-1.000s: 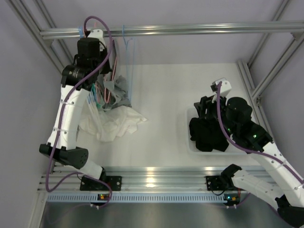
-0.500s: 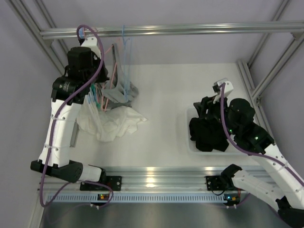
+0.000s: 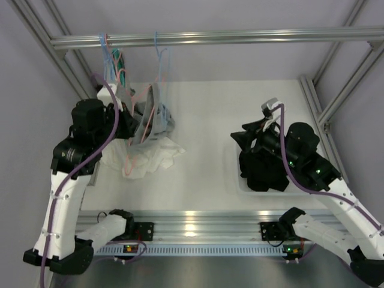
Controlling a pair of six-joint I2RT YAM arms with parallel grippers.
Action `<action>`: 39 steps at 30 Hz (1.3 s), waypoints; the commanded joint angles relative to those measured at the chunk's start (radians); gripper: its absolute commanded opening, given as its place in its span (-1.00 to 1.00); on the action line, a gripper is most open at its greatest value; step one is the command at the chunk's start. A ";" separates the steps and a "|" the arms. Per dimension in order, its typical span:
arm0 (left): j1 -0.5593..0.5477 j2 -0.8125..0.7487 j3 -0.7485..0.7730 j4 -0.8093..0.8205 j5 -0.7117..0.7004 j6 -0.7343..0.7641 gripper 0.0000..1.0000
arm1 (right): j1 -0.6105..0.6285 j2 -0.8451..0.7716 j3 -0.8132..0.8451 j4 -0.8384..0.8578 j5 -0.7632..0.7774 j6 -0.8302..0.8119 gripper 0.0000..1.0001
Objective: Remove the tank top from the hanger
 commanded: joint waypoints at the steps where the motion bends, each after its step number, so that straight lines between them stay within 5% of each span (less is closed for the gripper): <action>1: -0.005 -0.092 -0.135 0.037 0.178 -0.032 -1.00 | -0.012 0.021 -0.028 0.177 -0.169 0.049 0.10; 8: -0.008 -0.287 -0.437 0.042 0.327 -0.065 -1.00 | 0.014 0.104 -0.197 0.510 -0.381 0.222 0.11; 14: -0.007 -0.405 -0.666 0.044 0.519 -0.098 -1.00 | 0.147 0.262 -0.215 0.614 -0.228 0.264 0.17; 22: -0.008 -0.468 -0.674 0.057 0.631 -0.087 -1.00 | 0.288 0.432 -0.181 0.647 0.018 0.262 0.24; 39: -0.008 -0.516 -0.681 0.079 0.795 -0.110 -1.00 | 0.354 0.584 -0.072 0.674 0.138 0.172 0.08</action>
